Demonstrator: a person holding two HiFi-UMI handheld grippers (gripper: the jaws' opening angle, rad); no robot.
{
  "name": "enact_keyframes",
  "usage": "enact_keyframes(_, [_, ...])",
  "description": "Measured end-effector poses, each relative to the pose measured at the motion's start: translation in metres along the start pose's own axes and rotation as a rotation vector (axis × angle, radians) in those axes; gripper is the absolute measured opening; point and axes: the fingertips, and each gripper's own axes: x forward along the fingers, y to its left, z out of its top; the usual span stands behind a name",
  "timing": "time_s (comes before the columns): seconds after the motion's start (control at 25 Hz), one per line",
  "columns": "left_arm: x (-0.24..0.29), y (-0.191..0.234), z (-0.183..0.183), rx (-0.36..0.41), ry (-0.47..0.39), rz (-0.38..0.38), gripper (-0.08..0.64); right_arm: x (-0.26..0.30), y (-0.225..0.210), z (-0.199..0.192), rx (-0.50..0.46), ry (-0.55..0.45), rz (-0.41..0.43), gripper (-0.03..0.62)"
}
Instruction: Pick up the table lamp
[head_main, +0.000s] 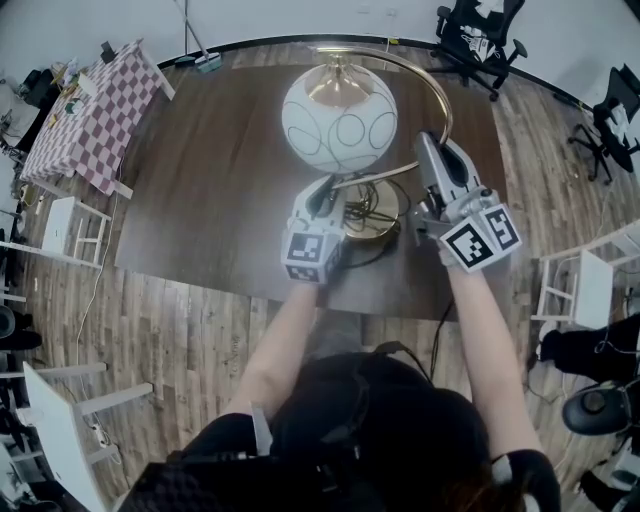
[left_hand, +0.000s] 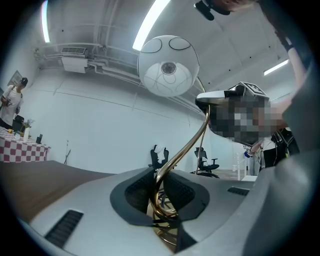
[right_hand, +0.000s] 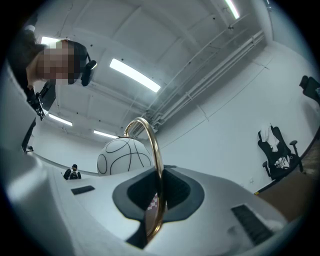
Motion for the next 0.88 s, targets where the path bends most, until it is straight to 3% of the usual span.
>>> enact_keyframes(0.88, [0.000, 0.008, 0.025, 0.009, 0.013, 0.046, 0.061, 0.020, 0.009, 0.021, 0.029, 0.000, 0.061, 0.009])
